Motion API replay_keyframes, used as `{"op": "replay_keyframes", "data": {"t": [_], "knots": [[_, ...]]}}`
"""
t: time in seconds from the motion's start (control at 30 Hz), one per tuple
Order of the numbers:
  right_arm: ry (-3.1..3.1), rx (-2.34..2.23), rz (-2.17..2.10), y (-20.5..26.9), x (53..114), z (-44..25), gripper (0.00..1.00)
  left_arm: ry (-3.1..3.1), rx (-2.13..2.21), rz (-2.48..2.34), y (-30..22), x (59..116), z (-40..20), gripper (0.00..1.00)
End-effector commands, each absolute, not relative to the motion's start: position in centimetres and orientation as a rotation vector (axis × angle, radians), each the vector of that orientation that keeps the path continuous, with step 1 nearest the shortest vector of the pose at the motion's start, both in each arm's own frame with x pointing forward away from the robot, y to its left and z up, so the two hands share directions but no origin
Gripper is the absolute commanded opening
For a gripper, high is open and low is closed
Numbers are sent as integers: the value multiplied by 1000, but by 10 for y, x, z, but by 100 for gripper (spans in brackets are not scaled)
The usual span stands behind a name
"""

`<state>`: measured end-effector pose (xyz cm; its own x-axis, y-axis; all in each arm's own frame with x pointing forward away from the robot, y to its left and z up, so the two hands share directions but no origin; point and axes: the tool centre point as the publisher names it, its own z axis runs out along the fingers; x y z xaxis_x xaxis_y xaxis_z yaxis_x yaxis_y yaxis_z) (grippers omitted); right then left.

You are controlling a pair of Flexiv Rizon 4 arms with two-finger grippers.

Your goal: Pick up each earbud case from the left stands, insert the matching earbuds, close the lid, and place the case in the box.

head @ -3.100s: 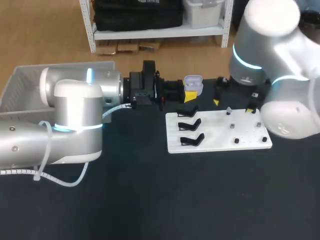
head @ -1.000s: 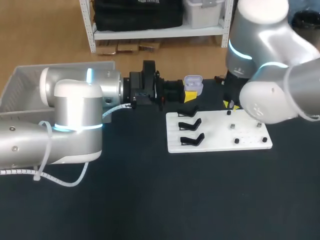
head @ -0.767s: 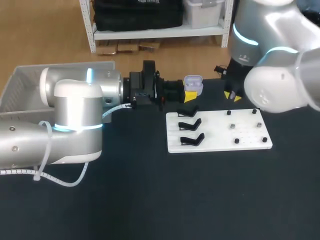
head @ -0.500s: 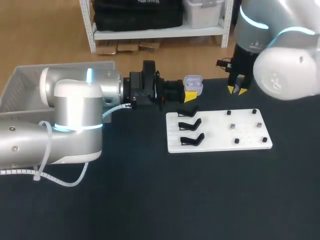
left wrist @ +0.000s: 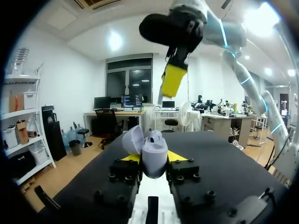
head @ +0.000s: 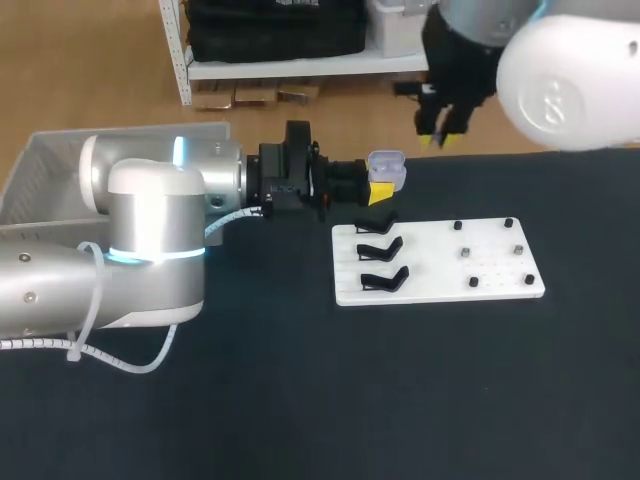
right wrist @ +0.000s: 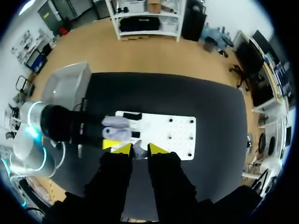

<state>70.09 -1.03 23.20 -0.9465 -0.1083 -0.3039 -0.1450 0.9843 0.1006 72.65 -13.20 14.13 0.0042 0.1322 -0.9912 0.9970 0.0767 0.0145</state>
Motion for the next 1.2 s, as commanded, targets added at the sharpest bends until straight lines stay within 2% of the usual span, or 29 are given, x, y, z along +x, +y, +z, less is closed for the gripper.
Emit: {"op": "replay_keyframes", "data": {"t": [0.03,0.53,1.2], "knots": [[2832,-227,169,7,699,242,0,1328,1244,-1074,-132,725,140,0],[2799,-405,141,48,700,215,0,1328,1244,-1074,-132,725,140,0],[2829,-431,123,47,712,195,0,1328,1244,-1074,-132,725,140,0]]}}
